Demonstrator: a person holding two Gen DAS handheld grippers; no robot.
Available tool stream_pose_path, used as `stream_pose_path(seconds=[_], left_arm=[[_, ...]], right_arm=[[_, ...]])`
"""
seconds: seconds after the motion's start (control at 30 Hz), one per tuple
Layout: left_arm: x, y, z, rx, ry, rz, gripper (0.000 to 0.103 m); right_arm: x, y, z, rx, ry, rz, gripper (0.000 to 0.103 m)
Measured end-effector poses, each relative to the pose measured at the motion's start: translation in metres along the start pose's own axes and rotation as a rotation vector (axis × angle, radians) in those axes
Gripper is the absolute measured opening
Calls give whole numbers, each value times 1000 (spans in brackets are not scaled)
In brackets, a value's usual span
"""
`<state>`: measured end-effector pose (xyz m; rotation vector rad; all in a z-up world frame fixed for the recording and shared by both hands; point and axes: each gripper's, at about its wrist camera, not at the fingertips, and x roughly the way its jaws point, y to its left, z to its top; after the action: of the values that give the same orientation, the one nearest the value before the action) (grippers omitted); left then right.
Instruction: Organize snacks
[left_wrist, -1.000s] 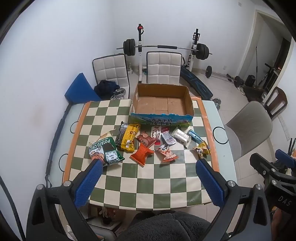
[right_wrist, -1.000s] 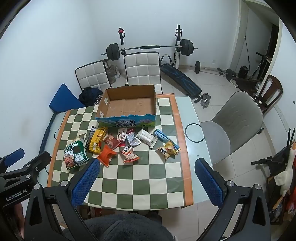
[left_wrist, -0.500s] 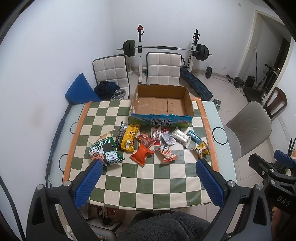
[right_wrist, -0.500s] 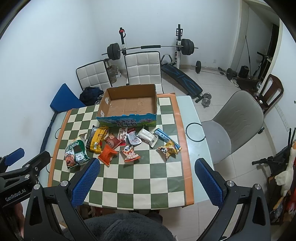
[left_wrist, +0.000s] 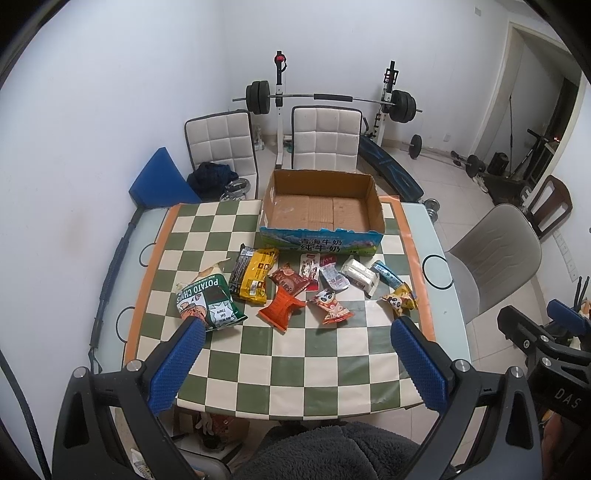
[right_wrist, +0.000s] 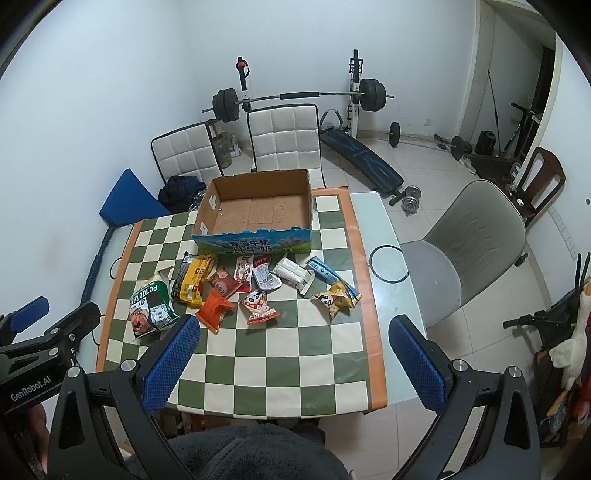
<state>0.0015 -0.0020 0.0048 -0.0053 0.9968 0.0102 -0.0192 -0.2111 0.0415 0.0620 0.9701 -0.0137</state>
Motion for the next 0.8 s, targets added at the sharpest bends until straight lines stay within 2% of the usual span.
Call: stream_pose_path(seconds=[0.8], left_arm=[[-5,-3,3,-2,-7,-2,103]], right_arm=[[1,-1,-1,1,-4,3,103]])
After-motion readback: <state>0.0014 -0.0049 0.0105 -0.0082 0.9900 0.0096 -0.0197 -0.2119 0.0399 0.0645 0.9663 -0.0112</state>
